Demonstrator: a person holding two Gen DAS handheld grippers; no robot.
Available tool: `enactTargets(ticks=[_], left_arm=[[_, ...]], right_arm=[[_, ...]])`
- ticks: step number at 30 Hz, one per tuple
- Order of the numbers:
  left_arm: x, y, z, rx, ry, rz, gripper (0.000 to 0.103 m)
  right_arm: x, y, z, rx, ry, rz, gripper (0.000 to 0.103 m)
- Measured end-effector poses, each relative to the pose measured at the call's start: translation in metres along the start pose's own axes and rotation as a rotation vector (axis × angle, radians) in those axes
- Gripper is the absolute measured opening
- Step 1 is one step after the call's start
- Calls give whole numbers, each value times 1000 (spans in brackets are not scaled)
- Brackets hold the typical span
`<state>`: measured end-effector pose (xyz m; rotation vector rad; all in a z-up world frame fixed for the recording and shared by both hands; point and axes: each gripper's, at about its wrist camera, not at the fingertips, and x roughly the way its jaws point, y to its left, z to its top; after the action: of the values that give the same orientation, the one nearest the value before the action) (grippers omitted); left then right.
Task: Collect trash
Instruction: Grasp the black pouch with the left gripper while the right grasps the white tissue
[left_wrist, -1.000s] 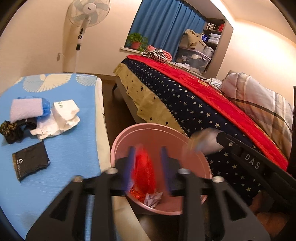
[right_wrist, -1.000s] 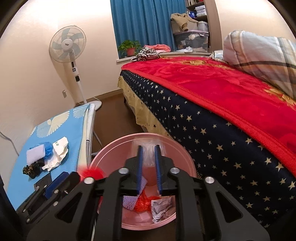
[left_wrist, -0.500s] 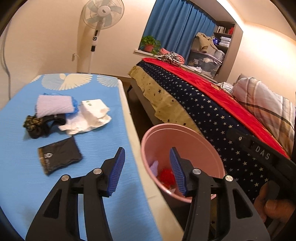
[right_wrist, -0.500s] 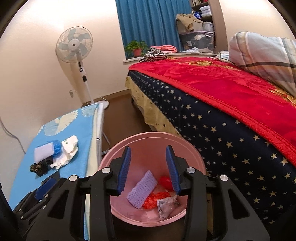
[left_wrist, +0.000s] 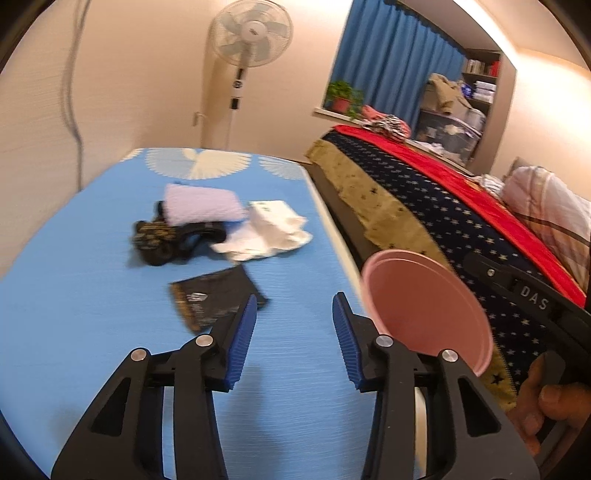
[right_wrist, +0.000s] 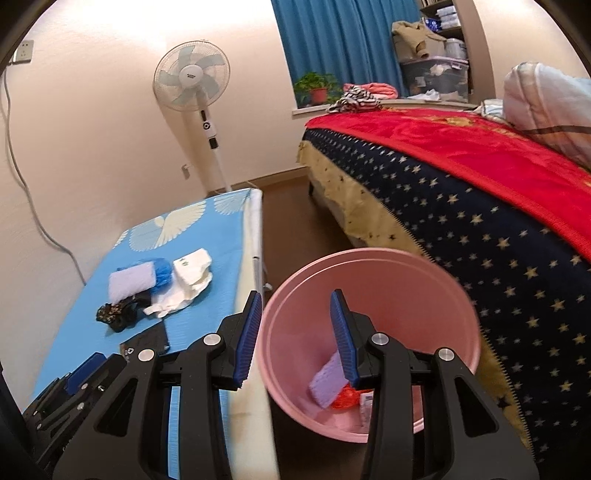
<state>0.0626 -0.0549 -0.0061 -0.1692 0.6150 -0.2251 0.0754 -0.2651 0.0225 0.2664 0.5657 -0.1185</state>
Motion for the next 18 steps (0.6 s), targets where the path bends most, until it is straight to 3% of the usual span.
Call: enactTargets(ticks=[12,18], left_arm=[[-6,44,12,-61,-59,144,42],[6,64,17,-100,-35,163,42]], right_arm=[[33,47,-6,-16,45,149,38],[57,66,-10,-15,85,210,37]])
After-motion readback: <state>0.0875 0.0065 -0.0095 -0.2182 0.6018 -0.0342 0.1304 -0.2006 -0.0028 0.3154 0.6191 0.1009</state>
